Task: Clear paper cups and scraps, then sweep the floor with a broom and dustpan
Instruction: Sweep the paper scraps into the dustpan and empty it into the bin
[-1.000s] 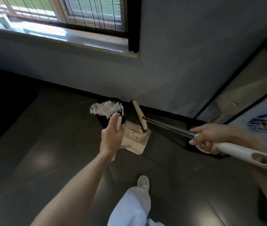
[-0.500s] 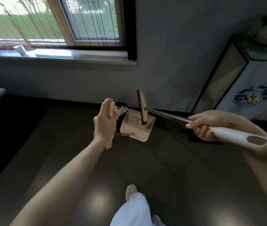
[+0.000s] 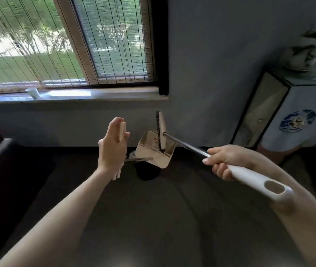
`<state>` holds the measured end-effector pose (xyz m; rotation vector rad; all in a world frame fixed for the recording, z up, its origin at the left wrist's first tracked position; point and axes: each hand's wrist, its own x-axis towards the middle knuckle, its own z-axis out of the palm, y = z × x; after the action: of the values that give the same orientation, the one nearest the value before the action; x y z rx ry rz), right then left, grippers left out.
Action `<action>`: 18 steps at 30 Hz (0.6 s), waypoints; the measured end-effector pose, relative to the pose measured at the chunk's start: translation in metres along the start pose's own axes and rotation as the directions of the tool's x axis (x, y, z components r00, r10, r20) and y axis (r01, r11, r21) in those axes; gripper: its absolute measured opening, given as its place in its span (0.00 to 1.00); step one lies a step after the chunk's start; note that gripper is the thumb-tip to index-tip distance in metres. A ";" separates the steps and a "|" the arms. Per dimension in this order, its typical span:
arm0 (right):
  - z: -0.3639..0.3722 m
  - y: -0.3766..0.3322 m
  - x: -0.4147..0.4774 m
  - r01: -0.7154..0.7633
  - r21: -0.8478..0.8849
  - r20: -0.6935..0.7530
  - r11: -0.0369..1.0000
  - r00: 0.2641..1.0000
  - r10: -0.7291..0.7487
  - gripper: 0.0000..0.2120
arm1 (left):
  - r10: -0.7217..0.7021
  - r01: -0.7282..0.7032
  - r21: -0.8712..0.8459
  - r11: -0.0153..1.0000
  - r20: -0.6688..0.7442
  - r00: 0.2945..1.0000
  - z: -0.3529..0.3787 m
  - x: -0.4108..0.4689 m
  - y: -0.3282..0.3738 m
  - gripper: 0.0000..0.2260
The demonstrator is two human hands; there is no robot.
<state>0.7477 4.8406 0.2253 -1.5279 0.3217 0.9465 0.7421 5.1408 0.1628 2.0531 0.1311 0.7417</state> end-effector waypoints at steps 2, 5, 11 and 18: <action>0.046 0.010 0.012 0.042 0.032 -0.041 0.999 0.998 -0.041 0.22 | 0.032 -0.033 0.001 0.999 0.028 0.999 -0.028 0.014 -0.018 0.15; 0.106 0.021 0.029 0.075 0.141 -0.097 0.987 0.993 -0.061 0.30 | 0.059 -0.060 0.013 0.998 0.069 0.996 -0.069 0.034 -0.041 0.15; 0.212 0.073 0.049 0.170 0.085 -0.202 0.982 0.968 -0.150 0.34 | 0.143 -0.154 0.059 0.986 0.164 0.976 -0.118 0.062 -0.068 0.15; 0.243 0.164 0.050 0.170 -0.102 -0.195 0.980 0.963 -0.187 0.39 | 0.254 -0.284 0.073 0.956 0.280 0.926 -0.130 0.064 -0.092 0.20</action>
<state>0.5762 5.0463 0.0959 -1.7056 0.2867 0.6702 0.7396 5.3121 0.1699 2.2862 -0.2761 0.6232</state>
